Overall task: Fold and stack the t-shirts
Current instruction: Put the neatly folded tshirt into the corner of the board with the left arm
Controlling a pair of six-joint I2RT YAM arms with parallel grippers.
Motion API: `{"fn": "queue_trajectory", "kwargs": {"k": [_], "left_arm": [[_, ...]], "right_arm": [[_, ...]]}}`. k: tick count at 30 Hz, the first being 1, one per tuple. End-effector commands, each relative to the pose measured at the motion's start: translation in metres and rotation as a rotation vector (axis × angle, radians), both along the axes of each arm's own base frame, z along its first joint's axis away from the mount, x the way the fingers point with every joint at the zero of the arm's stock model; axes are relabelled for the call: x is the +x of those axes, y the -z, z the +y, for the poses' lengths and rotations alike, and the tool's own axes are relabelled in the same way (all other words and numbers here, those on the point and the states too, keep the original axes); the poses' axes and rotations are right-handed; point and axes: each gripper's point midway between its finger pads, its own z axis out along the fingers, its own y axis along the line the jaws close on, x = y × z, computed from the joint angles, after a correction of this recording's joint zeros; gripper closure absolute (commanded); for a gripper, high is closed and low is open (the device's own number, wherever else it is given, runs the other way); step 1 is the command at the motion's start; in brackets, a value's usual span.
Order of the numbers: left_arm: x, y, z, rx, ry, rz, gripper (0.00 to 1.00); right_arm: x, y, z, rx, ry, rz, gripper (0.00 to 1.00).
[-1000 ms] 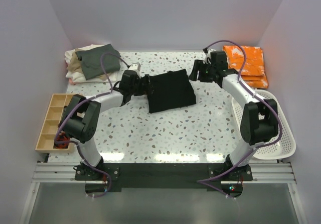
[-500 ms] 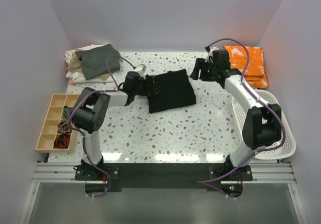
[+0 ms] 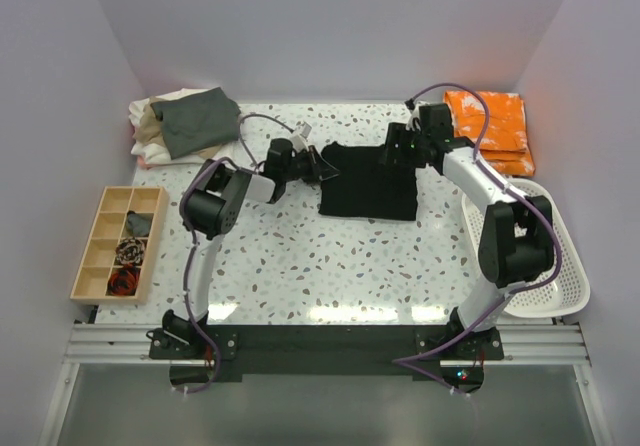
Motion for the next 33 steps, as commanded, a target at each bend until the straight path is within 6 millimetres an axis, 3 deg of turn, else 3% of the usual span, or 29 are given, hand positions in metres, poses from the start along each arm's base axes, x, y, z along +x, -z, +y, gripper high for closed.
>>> {"fn": "queue_trajectory", "kwargs": {"k": [1,4,6,7,9,10,12,13,15,16,18,20,21,22,24,25,30,31,33], "left_arm": [[0.013,-0.007,-0.018,-0.013,0.038,0.018,1.00],[0.023,-0.020,-0.023,-0.011,0.048,-0.016,1.00],[0.031,-0.040,-0.025,0.004,0.052,-0.070,1.00],[0.032,-0.040,-0.021,0.051,0.061,-0.085,1.00],[0.048,-0.070,-0.014,0.115,0.017,-0.168,1.00],[0.048,-0.066,-0.005,0.211,0.021,-0.177,1.00],[0.066,-0.104,0.011,0.305,-0.058,-0.275,1.00],[0.067,-0.105,0.022,0.400,-0.056,-0.294,1.00],[0.087,-0.150,0.044,0.487,-0.149,-0.389,1.00],[0.089,-0.151,0.061,0.562,-0.144,-0.388,1.00],[0.103,-0.192,0.082,0.612,-0.200,-0.458,1.00],[0.113,-0.203,0.118,0.706,-0.245,-0.461,1.00],[0.117,-0.220,0.129,0.724,-0.261,-0.474,1.00],[0.124,-0.226,0.153,0.765,-0.282,-0.483,1.00],[0.130,-0.245,0.180,0.795,-0.323,-0.487,1.00],[0.136,-0.251,0.207,0.818,-0.361,-0.484,1.00],[0.148,-0.279,0.294,0.935,-0.500,-0.474,1.00],[0.153,-0.275,0.323,0.970,-0.530,-0.455,1.00],[0.155,-0.280,0.355,0.994,-0.580,-0.451,1.00]], "right_arm": [[0.005,-0.010,-0.002,-0.002,-0.006,-0.035,0.35],[0.004,-0.011,-0.003,-0.006,-0.001,-0.037,0.35],[0.004,-0.011,-0.004,-0.007,0.001,-0.036,0.35],[0.004,-0.010,-0.006,-0.010,0.007,-0.033,0.35],[0.003,-0.010,-0.005,-0.010,0.007,-0.035,0.35],[0.003,-0.008,-0.006,-0.014,0.010,-0.031,0.35],[0.002,-0.007,-0.007,-0.015,0.014,-0.027,0.35],[0.002,-0.003,-0.007,-0.014,0.013,-0.019,0.35],[0.002,-0.001,-0.006,-0.009,0.013,-0.014,0.35],[0.002,-0.001,-0.005,-0.004,0.012,-0.011,0.36],[0.002,0.000,-0.003,0.004,0.005,-0.007,0.36],[0.002,0.002,-0.003,0.008,0.005,-0.005,0.35],[0.002,0.001,-0.002,0.010,0.005,-0.006,0.35],[0.002,0.001,-0.002,0.012,0.002,-0.005,0.35],[0.002,0.001,0.000,0.015,-0.001,-0.006,0.36],[0.003,0.001,-0.001,0.016,-0.001,-0.008,0.35],[0.003,0.003,0.000,0.020,-0.006,0.001,0.35],[0.003,0.005,0.001,0.021,-0.010,0.002,0.35],[0.003,0.008,0.002,0.021,-0.015,0.011,0.36]]}}
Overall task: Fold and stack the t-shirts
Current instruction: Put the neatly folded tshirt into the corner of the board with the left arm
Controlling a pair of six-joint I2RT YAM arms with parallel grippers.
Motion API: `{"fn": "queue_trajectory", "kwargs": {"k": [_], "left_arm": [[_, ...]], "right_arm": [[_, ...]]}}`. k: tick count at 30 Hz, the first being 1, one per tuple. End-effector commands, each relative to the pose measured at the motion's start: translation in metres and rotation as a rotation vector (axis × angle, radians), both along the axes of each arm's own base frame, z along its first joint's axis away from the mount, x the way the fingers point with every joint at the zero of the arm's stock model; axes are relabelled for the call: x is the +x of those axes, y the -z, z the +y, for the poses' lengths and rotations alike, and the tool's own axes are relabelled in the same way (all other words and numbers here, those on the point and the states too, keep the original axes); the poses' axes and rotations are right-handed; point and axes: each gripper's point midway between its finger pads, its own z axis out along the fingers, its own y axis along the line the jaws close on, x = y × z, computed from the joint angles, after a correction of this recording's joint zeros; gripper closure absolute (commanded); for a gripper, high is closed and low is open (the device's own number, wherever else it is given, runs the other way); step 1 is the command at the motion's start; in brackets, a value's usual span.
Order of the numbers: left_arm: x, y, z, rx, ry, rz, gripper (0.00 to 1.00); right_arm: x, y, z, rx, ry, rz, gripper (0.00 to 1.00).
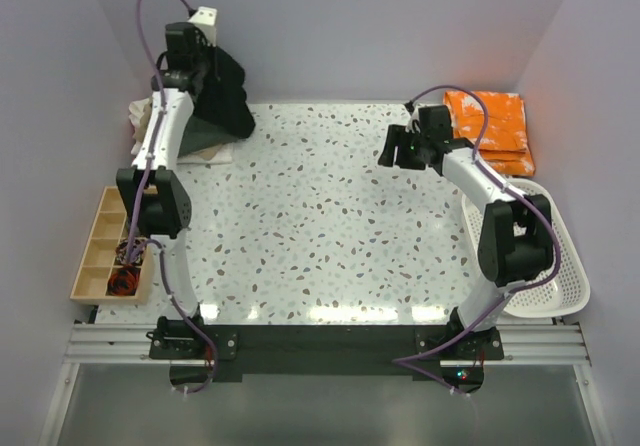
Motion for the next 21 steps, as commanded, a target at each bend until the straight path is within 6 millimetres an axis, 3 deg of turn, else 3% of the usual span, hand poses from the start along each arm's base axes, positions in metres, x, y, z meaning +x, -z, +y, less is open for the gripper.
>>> {"fn": "queue_trajectory", "kwargs": {"k": [1,3,4,5,6,7,8,9,10,11,15,17,18,19,20,21], "left_arm": [[0.001,-0.028,0.100,0.117,-0.153,-0.041,1.00],[0.000,-0.018,0.123,0.106,-0.181,-0.026,1.00],[-0.002,-0.010,0.143,0.098,-0.213,-0.009,0.95],[-0.004,0.001,0.148,0.099,-0.222,0.016,0.48],[-0.004,0.005,0.153,0.106,-0.238,0.013,0.12],[-0.009,0.002,0.161,0.135,-0.267,0.007,0.00],[-0.013,0.016,0.164,0.145,-0.287,0.032,0.00],[-0.013,0.011,0.168,0.151,-0.313,0.003,0.00],[-0.020,-0.003,0.175,0.163,-0.359,-0.022,0.00],[-0.023,-0.004,0.178,0.167,-0.378,-0.025,0.00],[-0.032,-0.044,0.180,0.140,-0.423,-0.094,0.00],[-0.035,-0.068,0.166,0.090,-0.373,-0.130,0.00],[-0.037,-0.070,0.159,0.042,-0.355,-0.127,0.00],[-0.044,-0.090,0.140,0.000,-0.279,-0.162,0.00],[-0.049,-0.081,0.133,-0.028,-0.255,-0.142,0.00],[-0.052,-0.089,0.121,-0.095,-0.230,-0.170,0.00]], "right_arm": [[0.006,0.003,0.003,0.020,-0.014,-0.002,0.35],[0.006,0.007,0.004,0.023,-0.018,0.006,0.36],[0.007,0.009,0.005,0.026,-0.021,0.012,0.36],[0.006,0.012,0.007,0.031,-0.026,0.020,0.36],[0.008,0.011,0.008,0.034,-0.029,0.017,0.36],[0.008,0.012,0.008,0.037,-0.027,0.023,0.36],[0.008,0.013,0.008,0.039,-0.030,0.023,0.36],[0.009,0.011,0.009,0.042,-0.031,0.021,0.36],[0.008,0.011,0.009,0.040,-0.035,0.021,0.36],[0.008,0.010,0.009,0.039,-0.034,0.020,0.36],[0.005,0.006,0.007,0.036,-0.027,0.005,0.36],[0.006,0.000,0.007,0.043,-0.023,-0.015,0.36],[0.004,-0.001,0.007,0.044,-0.024,-0.020,0.36],[0.004,-0.005,0.006,0.045,-0.021,-0.032,0.36],[0.004,-0.008,0.007,0.043,-0.020,-0.046,0.35],[0.000,-0.012,0.005,0.044,-0.016,-0.060,0.35]]}}
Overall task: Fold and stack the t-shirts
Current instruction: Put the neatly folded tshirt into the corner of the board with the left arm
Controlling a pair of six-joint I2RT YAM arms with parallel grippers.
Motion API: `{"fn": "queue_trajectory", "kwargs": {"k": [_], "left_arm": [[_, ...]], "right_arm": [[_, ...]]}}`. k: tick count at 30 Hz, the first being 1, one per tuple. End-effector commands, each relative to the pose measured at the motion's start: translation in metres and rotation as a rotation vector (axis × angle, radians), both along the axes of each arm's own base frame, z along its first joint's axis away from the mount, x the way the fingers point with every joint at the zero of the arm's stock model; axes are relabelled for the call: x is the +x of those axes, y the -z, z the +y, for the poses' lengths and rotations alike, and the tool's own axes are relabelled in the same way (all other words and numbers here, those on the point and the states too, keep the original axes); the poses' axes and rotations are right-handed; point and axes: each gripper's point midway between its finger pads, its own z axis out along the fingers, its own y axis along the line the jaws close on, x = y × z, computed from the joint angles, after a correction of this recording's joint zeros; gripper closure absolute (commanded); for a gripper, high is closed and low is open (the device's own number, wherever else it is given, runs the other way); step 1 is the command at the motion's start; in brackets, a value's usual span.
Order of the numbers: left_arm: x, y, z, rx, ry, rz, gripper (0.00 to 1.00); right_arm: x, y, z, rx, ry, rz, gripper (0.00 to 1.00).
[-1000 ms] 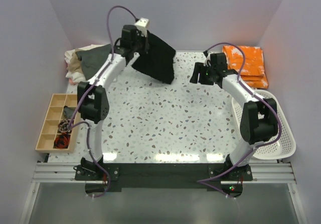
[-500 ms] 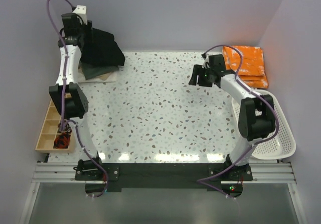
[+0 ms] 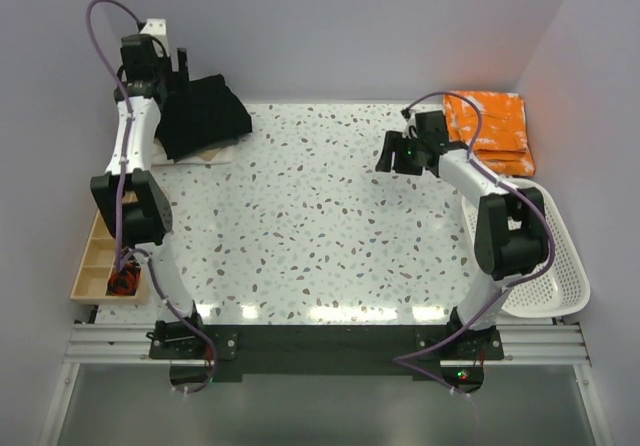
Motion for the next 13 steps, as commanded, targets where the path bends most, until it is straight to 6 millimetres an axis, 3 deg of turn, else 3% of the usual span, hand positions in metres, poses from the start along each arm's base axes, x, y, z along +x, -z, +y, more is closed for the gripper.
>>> {"fn": "queue_trajectory", "kwargs": {"k": [1,2,3,4,5,7,8,9,10,11,12,13], "left_arm": [[-0.038,-0.141,-0.056,-0.163,0.166,-0.322,0.00],[-0.045,-0.122,-0.065,-0.198,0.182,-0.293,0.00],[-0.050,-0.133,-0.081,-0.227,0.216,-0.341,0.00],[-0.068,-0.156,-0.094,-0.233,0.245,-0.393,0.00],[-0.075,-0.140,-0.104,-0.260,0.255,-0.369,0.00],[-0.098,-0.162,-0.142,-0.291,0.345,-0.424,0.00],[-0.105,-0.151,-0.150,-0.297,0.354,-0.403,0.00],[-0.124,-0.162,-0.186,-0.305,0.426,-0.419,0.00],[-0.135,-0.162,-0.200,-0.313,0.453,-0.422,0.00],[-0.143,-0.144,-0.214,-0.323,0.474,-0.410,0.00],[-0.169,-0.157,-0.240,-0.346,0.526,-0.449,0.00],[-0.179,-0.154,-0.246,-0.359,0.515,-0.460,0.00]], "right_arm": [[-0.001,-0.043,-0.001,0.032,0.011,-0.129,0.35],[-0.002,-0.046,-0.001,0.033,0.011,-0.138,0.35],[-0.007,-0.053,-0.002,0.034,0.009,-0.152,0.35],[-0.009,-0.056,-0.004,0.029,0.015,-0.157,0.34],[-0.013,-0.058,-0.005,0.024,0.015,-0.159,0.34],[-0.023,-0.066,-0.008,0.019,0.019,-0.177,0.34],[-0.026,-0.067,-0.009,0.020,0.025,-0.181,0.34],[-0.035,-0.060,-0.011,0.017,0.025,-0.166,0.34],[-0.042,-0.067,-0.011,0.020,0.028,-0.186,0.34],[-0.051,-0.057,-0.015,0.010,0.038,-0.169,0.34],[-0.056,-0.056,-0.016,0.007,0.046,-0.173,0.34],[-0.063,-0.061,-0.017,0.008,0.056,-0.190,0.34]]}}
